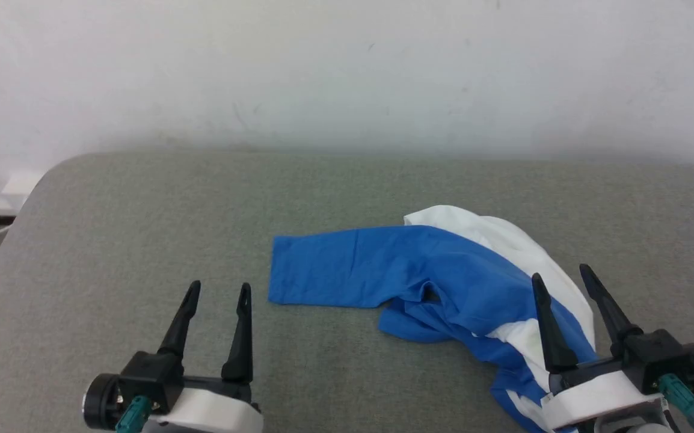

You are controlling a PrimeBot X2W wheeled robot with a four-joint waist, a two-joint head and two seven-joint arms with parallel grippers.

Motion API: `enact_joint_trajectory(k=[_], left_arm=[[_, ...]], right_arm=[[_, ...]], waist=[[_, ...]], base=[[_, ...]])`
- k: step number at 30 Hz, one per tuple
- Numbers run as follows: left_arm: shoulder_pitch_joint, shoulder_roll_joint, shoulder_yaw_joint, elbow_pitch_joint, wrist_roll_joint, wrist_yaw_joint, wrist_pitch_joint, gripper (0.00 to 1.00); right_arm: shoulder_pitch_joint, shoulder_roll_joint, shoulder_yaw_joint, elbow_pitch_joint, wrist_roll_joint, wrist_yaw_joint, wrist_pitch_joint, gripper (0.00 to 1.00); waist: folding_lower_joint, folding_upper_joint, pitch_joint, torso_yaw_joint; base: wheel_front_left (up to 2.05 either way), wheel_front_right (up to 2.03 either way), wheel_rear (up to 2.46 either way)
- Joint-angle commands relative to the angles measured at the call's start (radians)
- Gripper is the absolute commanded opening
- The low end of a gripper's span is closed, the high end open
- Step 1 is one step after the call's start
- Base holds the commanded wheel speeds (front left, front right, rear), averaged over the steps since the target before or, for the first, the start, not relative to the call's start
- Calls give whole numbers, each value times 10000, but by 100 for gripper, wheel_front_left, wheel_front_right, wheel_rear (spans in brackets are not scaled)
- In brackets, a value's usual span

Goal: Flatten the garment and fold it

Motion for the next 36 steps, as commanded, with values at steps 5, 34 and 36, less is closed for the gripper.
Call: enact_joint_trajectory(k=[5, 34, 36], left_arm=[[-148, -845, 379, 107, 491, -720, -47, 100], [-1067, -2372, 922, 983, 978, -2070, -47, 100], [-1045, -2373, 948, 1006, 979, -2016, -47, 100]], right_arm=[[-363, -90, 233, 105, -474, -21, -25, 100], [-7003, -3968, 8563, 4913, 4972, -21, 7813, 43], [-7040, -3888, 8620, 5146, 5044, -21, 7572, 0]], waist=[[1, -1, 572, 910], [1, -1, 2783, 4215], [1, -1, 2702, 4123]], base=[[0, 0, 0], [0, 0, 0], [0, 0, 0]])
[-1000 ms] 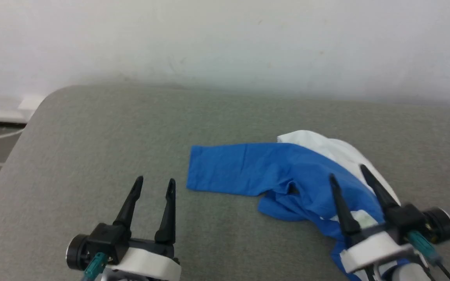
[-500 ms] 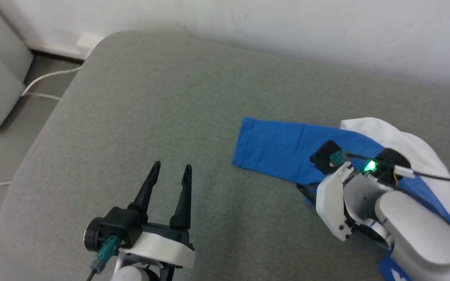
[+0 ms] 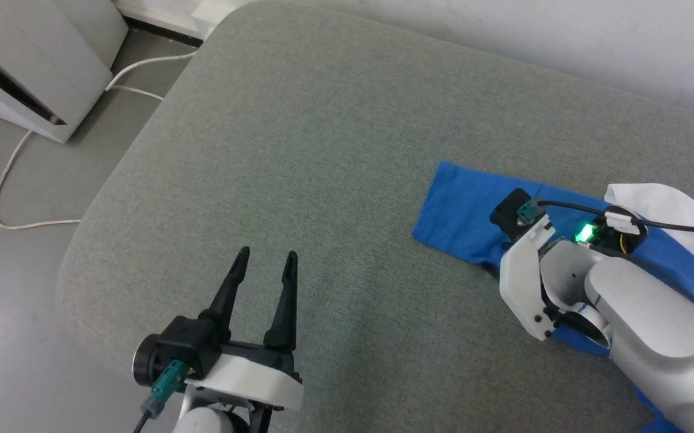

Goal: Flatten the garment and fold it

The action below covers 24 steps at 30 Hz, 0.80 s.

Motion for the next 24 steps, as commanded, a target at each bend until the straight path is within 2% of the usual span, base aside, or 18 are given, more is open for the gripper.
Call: enact_joint_trajectory(k=[1, 8, 13, 18, 21, 24], left_arm=[[-103, -53, 21, 37, -9, 79, -47, 100], [-49, -53, 205, 108, 219, -22, -47, 100], [98, -54, 469, 104, 414, -109, -47, 100], [299, -54, 670, 61, 558, -212, -47, 100], [355, -54, 760, 37, 606, -268, -47, 100], [358, -54, 800, 13, 622, -312, -47, 100]], right_arm=[[340, 36, 244, 596, 89, -27, -134, 0], [-37, 285, -185, 551, 343, -27, -1792, 0], [-80, 124, -1416, -347, 612, -27, -2995, 0], [492, -531, -3730, -1589, 165, -27, -3463, 0], [1271, -806, -5718, -2255, -489, -27, -3280, 0], [2344, -645, -8040, -2914, -1353, -27, -2827, 0]], waist=[[1, -1, -49, -91], [1, -1, -637, -1015], [1, -1, -1150, -1966], [1, -1, -1417, -2974], [1, -1, -1481, -3533], [1, -1, -1505, -3995]], base=[[0, 0, 0], [0, 0, 0], [0, 0, 0], [0, 0, 0], [0, 0, 0], [0, 0, 0]])
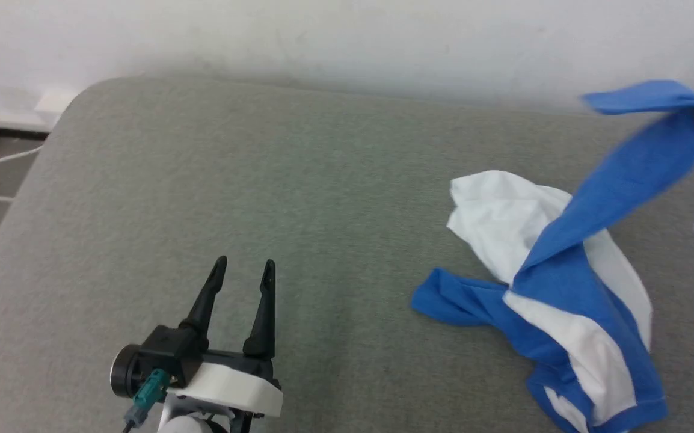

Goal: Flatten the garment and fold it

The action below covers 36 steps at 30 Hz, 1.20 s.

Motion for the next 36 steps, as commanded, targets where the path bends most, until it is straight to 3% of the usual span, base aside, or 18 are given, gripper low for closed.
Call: enact_joint_trajectory(k=[1, 2, 5, 9, 15, 17, 21, 25, 31, 36], left_arm=[[32, -33, 43, -41, 86, -50, -49, 100], [32, -33, 43, -41, 86, -50, -49, 100], [-11, -33, 26, -27, 102, -89, -49, 100], [-100, -33, -28, 4, 133, -136, -49, 100], [-253, -33, -122, 83, 180, -195, -49, 100], [-293, -33, -159, 143, 197, -221, -49, 100], [-274, -33, -194, 208, 197, -230, -49, 100], [-159, -33, -301, 326, 68, -289, -49, 100], [-321, 45, -674, 1097, 4, -536, 46, 100], [-1108, 387, -1326, 1715, -223, -705, 1792, 100]], right_arm=[[924, 299, -1575, -429, -654, -21, 339, 0], [924, 299, -1575, -429, -654, -21, 339, 0], [2083, 764, -3718, -967, -1963, -21, 832, 0], [3187, 1643, -5654, -1201, -3082, -21, 1180, 0], [3830, 2698, -6781, -446, -4082, -21, 1107, 0], [3835, 2949, -6817, -2, -4170, -21, 793, 100], [3602, 3203, -6298, 493, -4077, -21, 38, 100], [3454, 3250, -5390, 174, -3767, -21, -846, 100], [3914, 3715, -3922, -1918, -3252, -21, -1810, 100], [4648, 4239, -3100, -3652, -3168, -21, -2244, 100]], waist=[[0, -1, -454, -1287], [0, -1, -454, -1287], [0, -1, -447, -1582], [0, -1, -398, -1819], [0, -1, -302, -1936], [0, -1, -300, -1943], [0, -1, -390, -2026], [0, -1, -546, -2150], [0, -1, -546, -2387], [0, -1, -270, -2605]], base=[[0, 0, 0], [0, 0, 0], [0, 0, 0], [0, 0, 0], [0, 0, 0], [0, 0, 0], [0, 0, 0], [0, 0, 0], [0, 0, 0], [0, 0, 0]])
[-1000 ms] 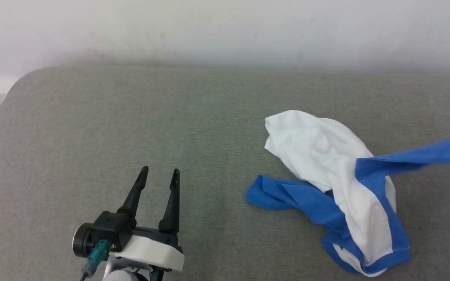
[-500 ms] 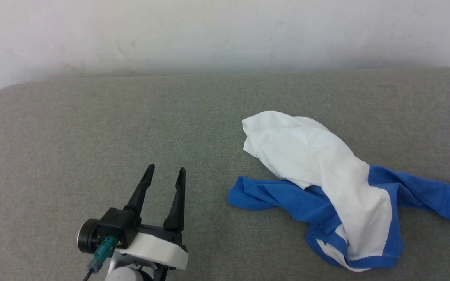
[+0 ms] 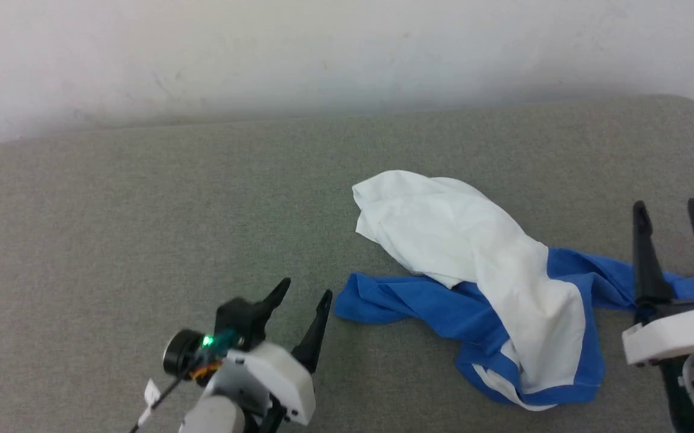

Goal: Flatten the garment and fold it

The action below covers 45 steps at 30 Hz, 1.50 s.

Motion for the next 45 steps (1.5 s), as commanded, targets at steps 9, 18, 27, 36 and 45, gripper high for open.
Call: enact_joint_trajectory(k=[9, 18, 27, 36, 45], left_arm=[[-1827, 566, -1211, 252, -640, -141, 4370, 100], [-2658, 776, -1772, 956, -263, -18, 5658, 100], [-2730, 1227, -2334, 1212, -996, -112, 5480, 0], [-2809, 1842, -302, 60, -820, 1291, 848, 0], [-2022, 2316, 1746, -1315, -1009, 2680, -1357, 0]], right_arm=[[455, 320, 725, -550, -289, -21, -442, 100], [249, 434, 827, -291, -427, -21, -670, 100], [54, 474, 546, 90, -609, -21, -801, 100], [404, 494, 252, 231, -764, -21, -532, 100], [621, 500, 287, 253, -770, -21, -202, 100]], waist=[[1, 2, 909, -597], [1, 2, 1466, -732], [1, 2, 1248, -567], [1, 2, 243, 222], [1, 2, -14, 1003]], base=[[0, 0, 0], [0, 0, 0], [0, 0, 0], [0, 0, 0], [0, 0, 0]])
